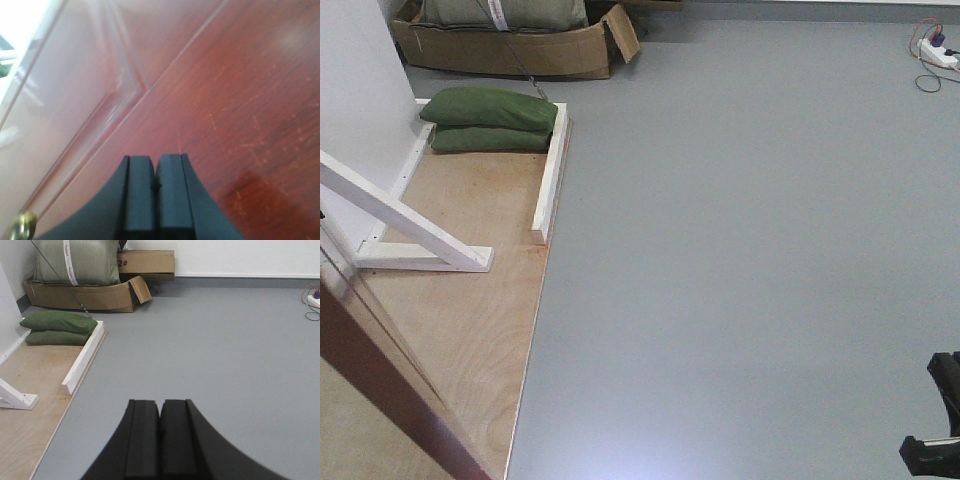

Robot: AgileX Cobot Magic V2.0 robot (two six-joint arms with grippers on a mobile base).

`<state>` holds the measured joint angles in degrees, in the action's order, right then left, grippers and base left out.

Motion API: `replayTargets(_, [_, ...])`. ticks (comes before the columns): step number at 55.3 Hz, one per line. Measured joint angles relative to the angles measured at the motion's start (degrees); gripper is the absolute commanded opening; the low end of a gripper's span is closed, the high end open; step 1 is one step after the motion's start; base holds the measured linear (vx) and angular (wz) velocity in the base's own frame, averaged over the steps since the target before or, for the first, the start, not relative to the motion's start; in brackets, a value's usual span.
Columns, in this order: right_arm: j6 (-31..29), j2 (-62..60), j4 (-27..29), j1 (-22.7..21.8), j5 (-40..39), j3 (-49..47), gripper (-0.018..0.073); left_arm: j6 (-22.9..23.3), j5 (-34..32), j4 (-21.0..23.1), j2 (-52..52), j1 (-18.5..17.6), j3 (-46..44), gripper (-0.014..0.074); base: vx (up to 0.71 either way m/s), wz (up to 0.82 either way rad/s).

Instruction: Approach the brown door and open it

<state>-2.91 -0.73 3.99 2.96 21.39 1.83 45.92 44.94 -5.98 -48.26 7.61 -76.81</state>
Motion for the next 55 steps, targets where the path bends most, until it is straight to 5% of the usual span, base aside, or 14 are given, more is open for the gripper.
replayTargets(25, [0.0,0.0,0.0,0.0,0.05,0.0,0.0,-16.0,-13.78,0.28,-5.77,-9.23,0.01,0.0137,0.0,0.0])
replayTargets(55, [0.0,0.0,0.0,0.0,0.06,0.0,0.0,-22.24,-26.8,0.0,-13.89,-18.93,0.06,0.0137,0.0,0.0])
